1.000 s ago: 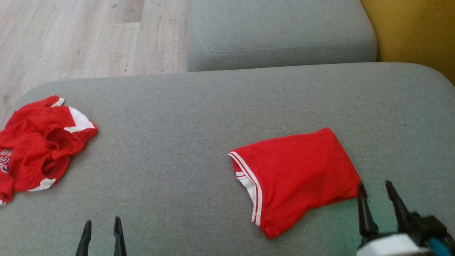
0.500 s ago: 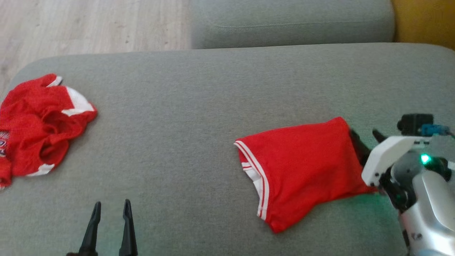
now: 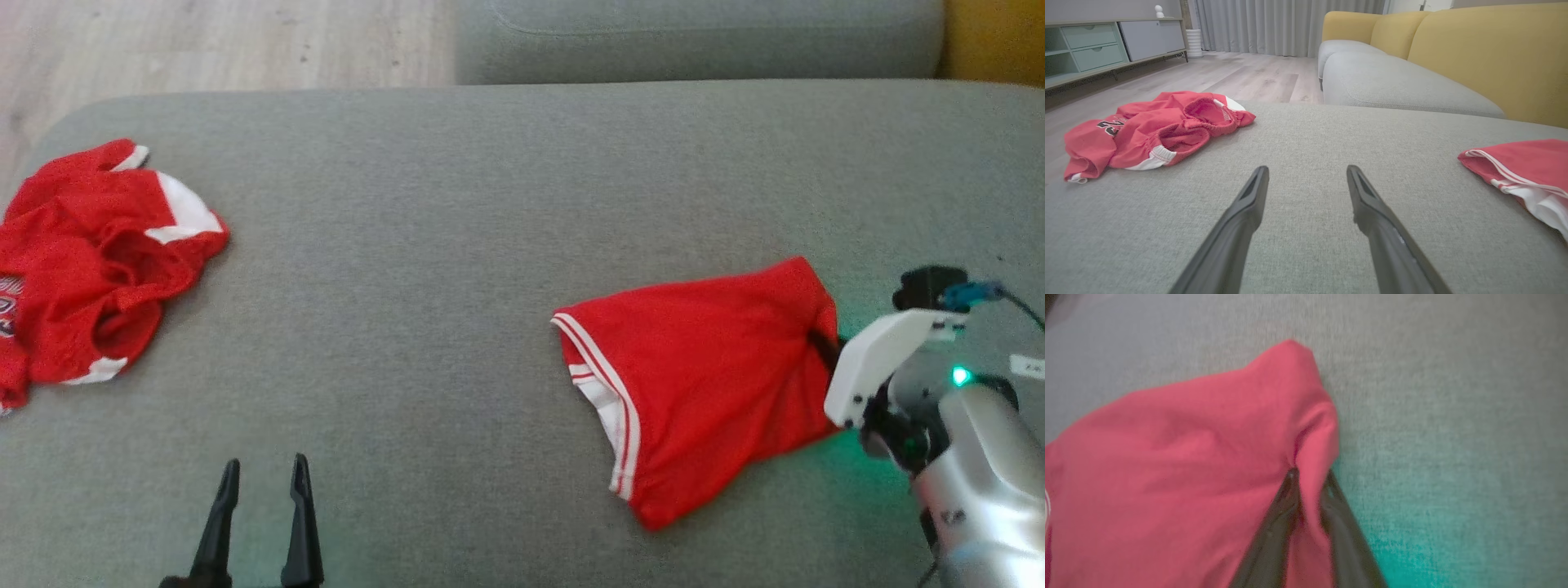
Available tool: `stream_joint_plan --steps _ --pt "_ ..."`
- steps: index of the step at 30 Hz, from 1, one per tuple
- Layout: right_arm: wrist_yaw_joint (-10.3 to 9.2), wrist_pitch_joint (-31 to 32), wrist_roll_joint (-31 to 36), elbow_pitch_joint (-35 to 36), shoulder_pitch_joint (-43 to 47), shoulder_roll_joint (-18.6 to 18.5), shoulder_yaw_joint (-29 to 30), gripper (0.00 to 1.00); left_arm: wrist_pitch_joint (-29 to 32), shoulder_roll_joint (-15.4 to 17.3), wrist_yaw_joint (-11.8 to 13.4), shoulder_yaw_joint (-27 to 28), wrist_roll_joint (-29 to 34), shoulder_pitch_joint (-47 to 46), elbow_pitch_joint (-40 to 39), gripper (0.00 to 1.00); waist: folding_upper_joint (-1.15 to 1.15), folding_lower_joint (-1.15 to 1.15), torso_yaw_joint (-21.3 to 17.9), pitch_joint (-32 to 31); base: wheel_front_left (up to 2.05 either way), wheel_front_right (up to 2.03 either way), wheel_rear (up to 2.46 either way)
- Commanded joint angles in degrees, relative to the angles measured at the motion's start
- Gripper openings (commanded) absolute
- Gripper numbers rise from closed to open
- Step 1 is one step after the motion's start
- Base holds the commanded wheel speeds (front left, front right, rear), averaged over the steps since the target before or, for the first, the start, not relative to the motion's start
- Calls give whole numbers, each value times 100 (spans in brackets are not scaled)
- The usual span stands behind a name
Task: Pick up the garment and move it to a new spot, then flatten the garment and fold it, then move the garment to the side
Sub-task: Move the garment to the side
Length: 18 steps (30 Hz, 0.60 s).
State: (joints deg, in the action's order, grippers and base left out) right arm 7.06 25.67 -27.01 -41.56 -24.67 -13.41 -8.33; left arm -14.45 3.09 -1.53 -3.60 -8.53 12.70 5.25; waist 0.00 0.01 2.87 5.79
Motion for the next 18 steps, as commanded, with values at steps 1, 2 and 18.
stream_joint_plan --steps 1,2,18 --pt "43 -273 19 133 -365 -46 35 0 -55 -21 45 186 30 -288 -224 100 0 -1 -166 119 0 0 0" --pt "43 -399 99 102 -490 -61 72 0 -55 -21 57 205 24 -309 -262 100 0 -1 -259 189 0 0 0" --pt "43 -1594 3151 -655 -2734 -1017 2564 0 -55 162 -278 195 464 -1204 -555 100 0 -1 -1182 1661 0 0 0"
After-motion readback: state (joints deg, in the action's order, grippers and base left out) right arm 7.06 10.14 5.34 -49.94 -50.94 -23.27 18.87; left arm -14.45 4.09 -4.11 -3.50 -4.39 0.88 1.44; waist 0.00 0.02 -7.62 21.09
